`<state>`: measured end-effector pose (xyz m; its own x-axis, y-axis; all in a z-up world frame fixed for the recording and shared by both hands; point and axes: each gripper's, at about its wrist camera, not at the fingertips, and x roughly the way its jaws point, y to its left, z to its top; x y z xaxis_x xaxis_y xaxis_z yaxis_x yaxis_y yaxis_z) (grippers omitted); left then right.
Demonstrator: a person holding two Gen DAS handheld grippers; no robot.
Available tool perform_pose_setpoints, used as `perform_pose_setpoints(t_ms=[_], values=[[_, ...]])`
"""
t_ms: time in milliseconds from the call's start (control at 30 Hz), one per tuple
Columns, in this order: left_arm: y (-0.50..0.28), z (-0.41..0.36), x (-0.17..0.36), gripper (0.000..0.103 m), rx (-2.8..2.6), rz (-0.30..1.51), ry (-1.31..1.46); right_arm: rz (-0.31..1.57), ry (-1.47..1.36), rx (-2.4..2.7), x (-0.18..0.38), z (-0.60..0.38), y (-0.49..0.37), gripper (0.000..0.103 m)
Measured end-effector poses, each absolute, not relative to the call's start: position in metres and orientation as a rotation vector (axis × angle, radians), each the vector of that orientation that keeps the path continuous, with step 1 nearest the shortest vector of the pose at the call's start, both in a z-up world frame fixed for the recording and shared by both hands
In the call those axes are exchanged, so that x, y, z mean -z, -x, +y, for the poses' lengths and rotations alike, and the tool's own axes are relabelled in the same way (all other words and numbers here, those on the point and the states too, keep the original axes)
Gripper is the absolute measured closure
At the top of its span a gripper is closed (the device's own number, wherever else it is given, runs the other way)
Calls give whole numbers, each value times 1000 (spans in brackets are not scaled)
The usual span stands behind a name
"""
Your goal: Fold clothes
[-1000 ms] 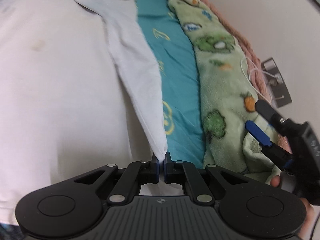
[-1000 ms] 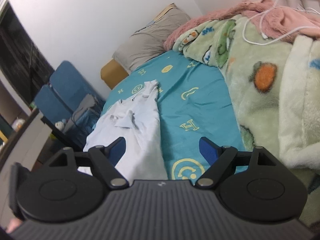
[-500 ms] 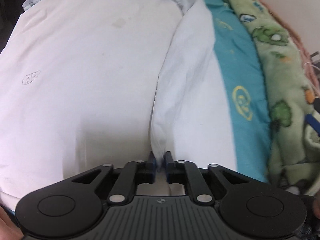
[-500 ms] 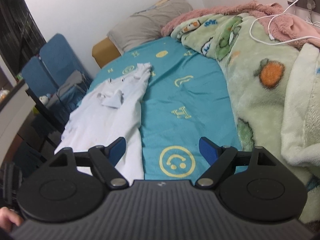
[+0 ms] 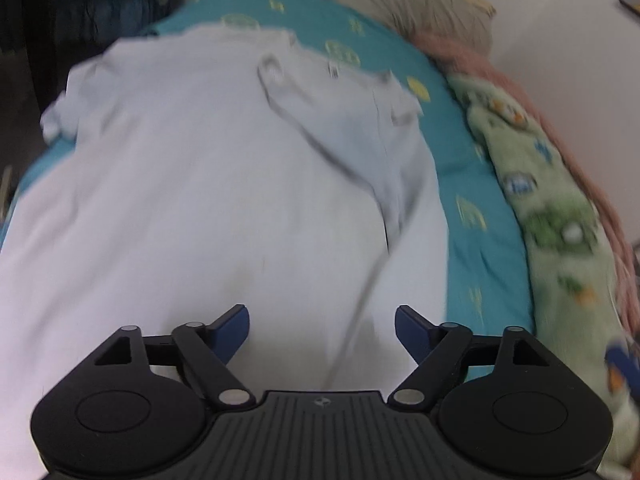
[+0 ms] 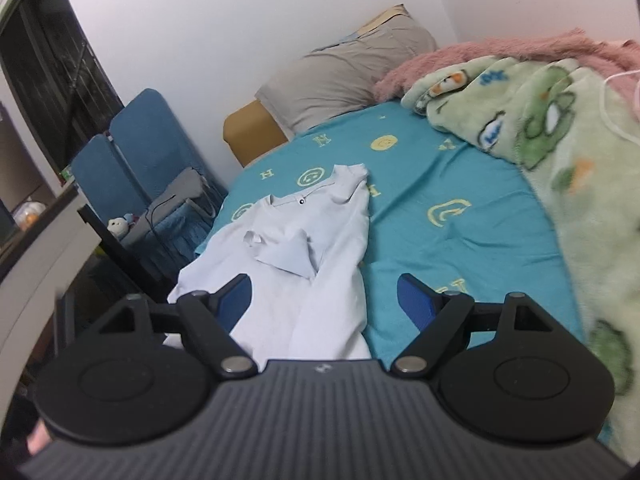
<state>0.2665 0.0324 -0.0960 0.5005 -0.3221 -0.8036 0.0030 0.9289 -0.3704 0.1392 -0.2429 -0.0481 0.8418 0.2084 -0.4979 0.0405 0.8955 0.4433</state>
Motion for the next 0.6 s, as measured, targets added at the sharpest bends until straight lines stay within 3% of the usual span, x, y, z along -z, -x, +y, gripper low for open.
perform_pose_setpoints(t_ms=[233,433,500,533,567,600], values=[[-381,-13,128,21,154,973,338,678,-450,-20,101,-261,-178,22],[-423,-40,159,36,72,930,261,725,-514,-55,134,-274,-202,22],[-425,-39,159,66,57,909,226,728,-532,-70,139,-276,-205,22],[-426,-37,159,74,51,908,220,730,-540,-77,142,-277,-206,22],[-427,-30,157,93,46,908,237,723,-547,-93,142,-276,-206,22],[-429,-22,153,97,58,902,266,717,-549,-109,141,-274,-206,22]])
